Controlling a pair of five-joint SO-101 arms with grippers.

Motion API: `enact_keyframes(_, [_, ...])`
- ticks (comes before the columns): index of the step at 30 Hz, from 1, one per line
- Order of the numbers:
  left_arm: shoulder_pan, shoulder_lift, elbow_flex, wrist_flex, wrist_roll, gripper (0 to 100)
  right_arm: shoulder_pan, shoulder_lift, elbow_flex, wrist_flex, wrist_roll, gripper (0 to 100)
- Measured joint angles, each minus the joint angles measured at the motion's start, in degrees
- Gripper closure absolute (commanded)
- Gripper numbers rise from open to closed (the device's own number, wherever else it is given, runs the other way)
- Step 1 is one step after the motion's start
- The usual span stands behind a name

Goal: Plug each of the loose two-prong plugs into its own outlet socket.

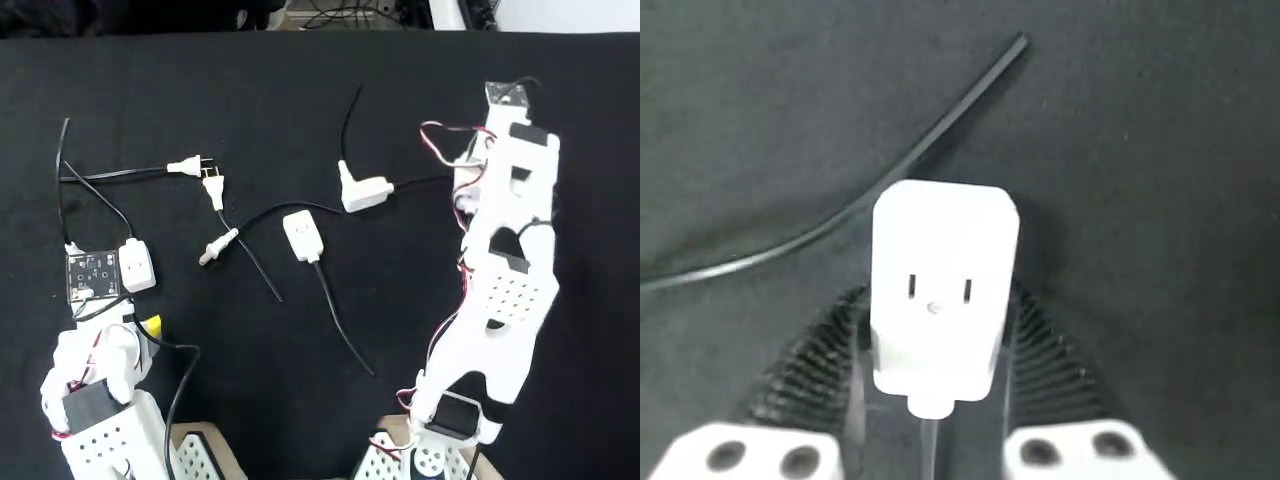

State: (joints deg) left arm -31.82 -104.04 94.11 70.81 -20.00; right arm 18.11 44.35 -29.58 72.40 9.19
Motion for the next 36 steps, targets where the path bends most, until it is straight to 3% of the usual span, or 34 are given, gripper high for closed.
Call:
enact_keyframes(5, [0.0,0.0,0.0,0.0,0.0,71,0.2,-3.1,-6.2,9.8,0.1,98.7])
enact_keyframes(11, [0.0,0.0,0.0,0.0,0.0,71,-2.5,-17.3,-8.8,22.6,4.1,98.7])
enact_keyframes(16, [0.0,0.0,0.0,0.0,0.0,71,-10.1,-31.6,-5.8,26.5,4.6,98.7])
enact_keyframes(19, [0.0,0.0,0.0,0.0,0.0,71,-19.0,-40.4,4.0,26.5,4.6,98.7])
enact_keyframes(23, [0.0,0.0,0.0,0.0,0.0,71,-34.1,-50.9,23.3,21.0,1.1,98.7])
enact_keyframes(29, [0.0,0.0,0.0,0.0,0.0,71,-50.3,-60.2,51.3,1.2,-2.6,98.0])
enact_keyframes(32, [0.0,0.0,0.0,0.0,0.0,71,-54.2,-60.6,60.4,-6.0,-2.8,87.0])
enact_keyframes(36, [0.0,0.0,0.0,0.0,0.0,71,-54.9,-60.6,66.2,-8.1,-3.6,70.5])
